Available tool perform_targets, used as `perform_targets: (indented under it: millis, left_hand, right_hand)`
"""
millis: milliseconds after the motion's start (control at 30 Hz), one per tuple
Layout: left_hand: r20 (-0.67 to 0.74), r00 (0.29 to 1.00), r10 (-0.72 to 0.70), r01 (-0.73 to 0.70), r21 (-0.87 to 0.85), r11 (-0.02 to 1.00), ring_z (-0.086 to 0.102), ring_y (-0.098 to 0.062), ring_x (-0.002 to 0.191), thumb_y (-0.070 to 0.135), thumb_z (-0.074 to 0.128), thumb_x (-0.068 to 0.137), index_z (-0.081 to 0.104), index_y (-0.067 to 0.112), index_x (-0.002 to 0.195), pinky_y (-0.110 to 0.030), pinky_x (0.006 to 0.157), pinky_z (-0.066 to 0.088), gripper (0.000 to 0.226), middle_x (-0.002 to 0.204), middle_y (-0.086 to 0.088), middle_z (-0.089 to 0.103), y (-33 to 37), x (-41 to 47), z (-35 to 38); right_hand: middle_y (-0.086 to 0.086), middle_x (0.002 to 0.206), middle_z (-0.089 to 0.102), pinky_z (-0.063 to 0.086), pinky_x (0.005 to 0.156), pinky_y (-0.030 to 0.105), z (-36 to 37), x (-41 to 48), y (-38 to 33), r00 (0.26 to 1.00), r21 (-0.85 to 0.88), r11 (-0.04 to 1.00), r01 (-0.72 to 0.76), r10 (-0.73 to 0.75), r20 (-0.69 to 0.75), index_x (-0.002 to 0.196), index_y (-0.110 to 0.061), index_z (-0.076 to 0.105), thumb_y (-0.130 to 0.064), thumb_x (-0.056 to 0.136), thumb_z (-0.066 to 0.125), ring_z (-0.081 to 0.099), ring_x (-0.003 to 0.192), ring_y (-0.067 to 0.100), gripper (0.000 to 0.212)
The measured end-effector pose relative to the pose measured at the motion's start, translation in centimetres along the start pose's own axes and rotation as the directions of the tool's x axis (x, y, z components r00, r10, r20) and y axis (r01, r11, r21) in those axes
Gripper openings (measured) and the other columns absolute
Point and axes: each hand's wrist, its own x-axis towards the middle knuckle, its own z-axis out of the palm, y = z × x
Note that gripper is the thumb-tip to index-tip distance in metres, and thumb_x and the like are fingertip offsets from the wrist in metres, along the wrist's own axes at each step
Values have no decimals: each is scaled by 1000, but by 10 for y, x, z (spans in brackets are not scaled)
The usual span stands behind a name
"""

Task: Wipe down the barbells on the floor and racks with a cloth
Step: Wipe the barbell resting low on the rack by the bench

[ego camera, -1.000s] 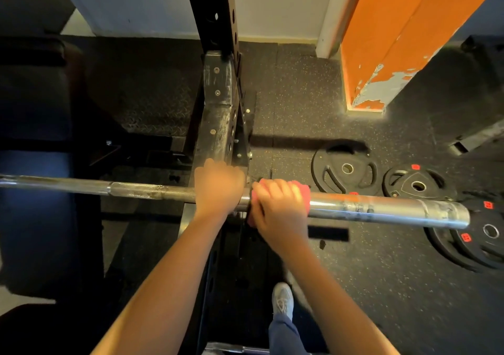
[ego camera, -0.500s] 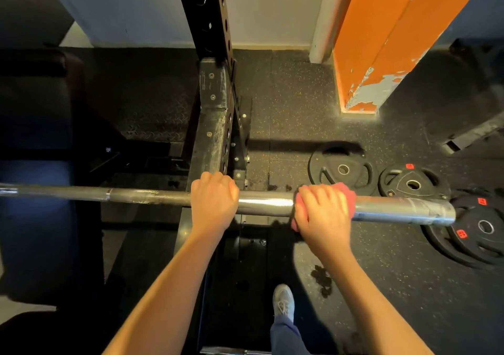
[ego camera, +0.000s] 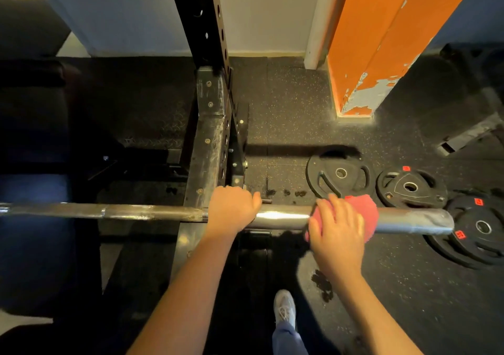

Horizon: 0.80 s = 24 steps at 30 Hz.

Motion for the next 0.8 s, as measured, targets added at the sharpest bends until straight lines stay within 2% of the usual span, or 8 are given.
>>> perform_targets:
  millis: [167,233,367,467,567,633,733,800]
  left_hand:
    - [-63,998,29,-21,129,991,41,-23,64,31,20,100,53,14,68,-34,66,27,49,66,-3,54,3,-11,-1]
    - [-68,997,39,-29,147,989,38,-22,62,28,17,100,48,14,68,-34,66,26,46,63,-1,47,4,-14,0]
    - [-107,991,80,-61,170,984,31,-21,57,23,3,92,41,14,62,-34,62,22,49,55,1,35,4,-16,1]
    - [-276,961,18,27,157,987,24,-20,47,24,21,88,37,16,46,-33,56,17,45,45,3,26,7,-21,8]
    - [-335,942,-19,53,93,994,26,-19,51,24,29,88,36,20,51,-33,58,18,38,47,3,27,8,-28,15]
    - [-347,938,-22,52,77,996,27,-19,55,23,29,90,41,20,54,-33,60,19,37,51,3,30,10,-32,16]
    - [-340,940,-25,65,107,992,28,-19,61,23,25,91,48,18,58,-34,64,19,40,55,1,35,12,-38,19]
    - [-322,947,-14,64,143,988,27,-20,63,22,21,88,50,17,57,-35,65,20,43,54,1,36,14,-38,15]
  right_hand:
    - [-8,92,64,39,83,33,-17,23,-37,915,4,948,319,-309,260,95,-26,63,-40,86,48,59,90,21,23]
    - [-4,91,66,38,86,36,-25,31,-6,938,-38,975,221,-202,281,94,-25,65,-41,83,49,59,91,24,25]
    - [10,112,64,34,98,45,-9,15,19,996,-64,994,-86,87,14,98,-11,66,-29,83,39,54,110,31,36]
    - [8,116,62,35,102,47,7,0,-21,994,17,996,87,-88,63,108,-10,63,-21,85,44,52,114,30,32]
    - [0,109,62,37,94,39,-8,4,-7,946,-17,954,298,-293,140,114,-17,62,-27,87,43,55,107,25,35]
    - [-1,109,61,33,98,39,-15,7,20,973,-106,975,195,-180,143,110,-19,62,-29,83,42,53,109,25,35]
    - [12,140,50,13,116,46,-10,-2,14,993,-46,995,-87,90,73,124,-14,60,-32,84,34,37,135,31,51]
    - [13,146,44,8,116,47,1,-13,-13,990,-25,997,-71,73,121,132,-13,54,-33,88,27,33,140,32,55]
